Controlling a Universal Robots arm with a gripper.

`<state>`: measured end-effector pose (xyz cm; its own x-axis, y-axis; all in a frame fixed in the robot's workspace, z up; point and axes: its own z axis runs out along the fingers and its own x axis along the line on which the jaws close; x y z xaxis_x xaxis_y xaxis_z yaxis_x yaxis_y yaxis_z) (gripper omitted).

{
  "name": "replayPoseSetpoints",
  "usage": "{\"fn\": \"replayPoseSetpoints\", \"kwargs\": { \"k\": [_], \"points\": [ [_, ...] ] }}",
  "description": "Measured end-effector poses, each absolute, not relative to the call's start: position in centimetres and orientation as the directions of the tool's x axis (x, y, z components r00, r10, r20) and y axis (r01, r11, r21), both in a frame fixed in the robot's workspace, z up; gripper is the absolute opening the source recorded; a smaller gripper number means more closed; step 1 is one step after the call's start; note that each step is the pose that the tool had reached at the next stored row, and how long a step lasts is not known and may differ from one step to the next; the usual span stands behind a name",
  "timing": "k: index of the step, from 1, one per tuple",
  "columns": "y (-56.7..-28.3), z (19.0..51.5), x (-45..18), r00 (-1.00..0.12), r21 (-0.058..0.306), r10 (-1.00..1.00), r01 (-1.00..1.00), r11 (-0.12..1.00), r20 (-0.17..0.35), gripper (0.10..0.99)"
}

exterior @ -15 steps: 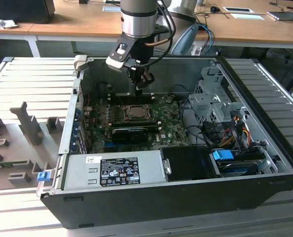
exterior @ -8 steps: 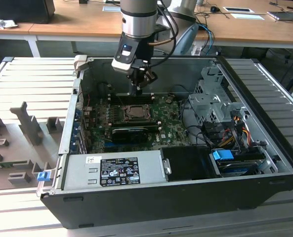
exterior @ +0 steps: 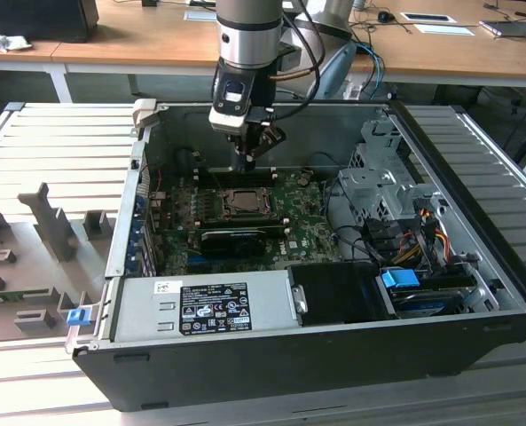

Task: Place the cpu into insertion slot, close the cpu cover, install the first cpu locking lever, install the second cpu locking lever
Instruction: 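Install the first cpu locking lever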

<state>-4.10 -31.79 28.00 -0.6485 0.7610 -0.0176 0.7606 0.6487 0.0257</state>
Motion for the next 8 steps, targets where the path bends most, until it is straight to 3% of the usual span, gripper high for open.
{"fn": "replayPoseSetpoints", "kwargs": {
  "k": [8],
  "points": [
    [-31.79,28.00,-4.10,-0.819,0.026,0.573,0.573,0.819,-0.018,0.106]
  ]
}}
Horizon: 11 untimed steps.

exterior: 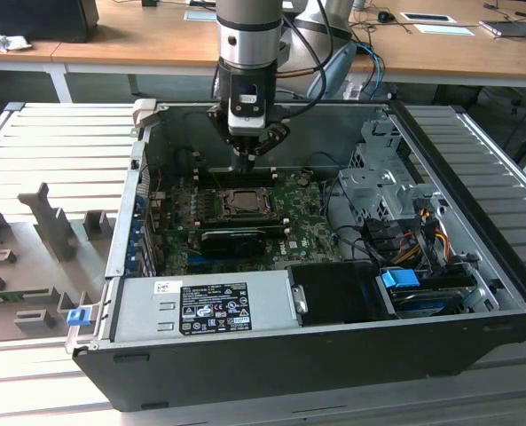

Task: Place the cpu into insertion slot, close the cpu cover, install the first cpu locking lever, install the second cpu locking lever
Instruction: 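Install the first cpu locking lever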

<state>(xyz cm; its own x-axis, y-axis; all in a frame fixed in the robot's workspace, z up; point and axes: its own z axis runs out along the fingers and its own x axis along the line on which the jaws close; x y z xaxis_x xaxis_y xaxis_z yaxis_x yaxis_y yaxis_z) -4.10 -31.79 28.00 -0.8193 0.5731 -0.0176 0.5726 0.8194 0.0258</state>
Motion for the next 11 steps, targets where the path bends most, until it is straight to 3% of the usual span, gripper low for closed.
{"fn": "replayPoseSetpoints", "kwargs": {
  "k": [11],
  "points": [
    [-31.79,27.87,-4.10,-0.938,0.026,0.345,0.345,0.938,-0.018,0.106]
  ]
}}
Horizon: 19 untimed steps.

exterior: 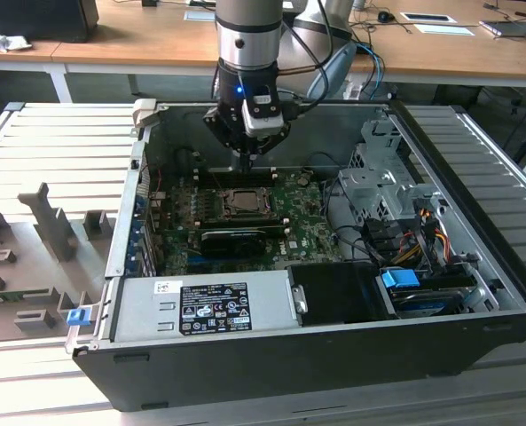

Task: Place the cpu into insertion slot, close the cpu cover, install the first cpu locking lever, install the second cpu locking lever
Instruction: 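Install the first cpu locking lever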

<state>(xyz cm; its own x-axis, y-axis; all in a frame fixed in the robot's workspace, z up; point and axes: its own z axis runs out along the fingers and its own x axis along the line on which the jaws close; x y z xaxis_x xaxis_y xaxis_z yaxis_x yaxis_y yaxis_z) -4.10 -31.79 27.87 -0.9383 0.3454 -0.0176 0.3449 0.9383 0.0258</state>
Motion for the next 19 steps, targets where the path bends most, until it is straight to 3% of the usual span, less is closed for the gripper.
{"fn": "replayPoseSetpoints", "kwargs": {
  "k": [19],
  "points": [
    [-31.79,27.86,-4.10,-0.997,0.026,-0.074,-0.075,0.997,-0.018,0.106]
  ]
}}
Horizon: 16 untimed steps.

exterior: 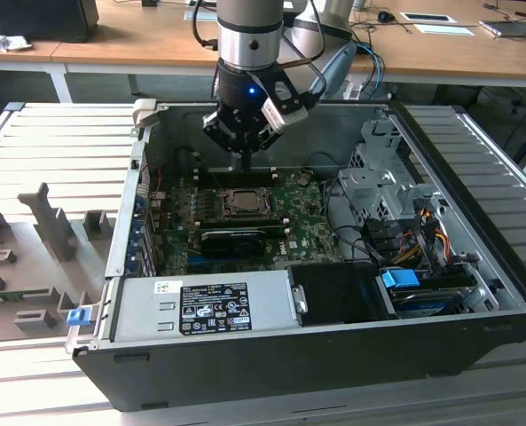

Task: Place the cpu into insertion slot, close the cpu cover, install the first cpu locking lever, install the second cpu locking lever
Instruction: 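Install the first cpu locking lever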

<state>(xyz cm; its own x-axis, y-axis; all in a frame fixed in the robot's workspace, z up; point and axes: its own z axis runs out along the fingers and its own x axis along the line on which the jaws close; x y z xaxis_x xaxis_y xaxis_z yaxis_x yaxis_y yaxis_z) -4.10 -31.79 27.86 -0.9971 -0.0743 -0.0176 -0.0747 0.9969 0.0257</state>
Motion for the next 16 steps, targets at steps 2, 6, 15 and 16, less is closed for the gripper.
{"fn": "replayPoseSetpoints", "kwargs": {
  "k": [2,6,15,16],
  "points": [
    [-31.8,27.9,-4.1,-0.995,0.026,-0.103,-0.103,0.994,-0.018,0.106],
    [-31.8,27.9,-4.1,-0.991,0.026,-0.133,-0.133,0.991,-0.018,0.106],
    [-31.8,27.8,-5.2,-0.989,0.026,-0.145,-0.145,0.989,-0.018,0.106],
    [-31.8,27.8,-5.3,-0.989,0.026,-0.145,-0.145,0.989,-0.018,0.106]
  ]
}}
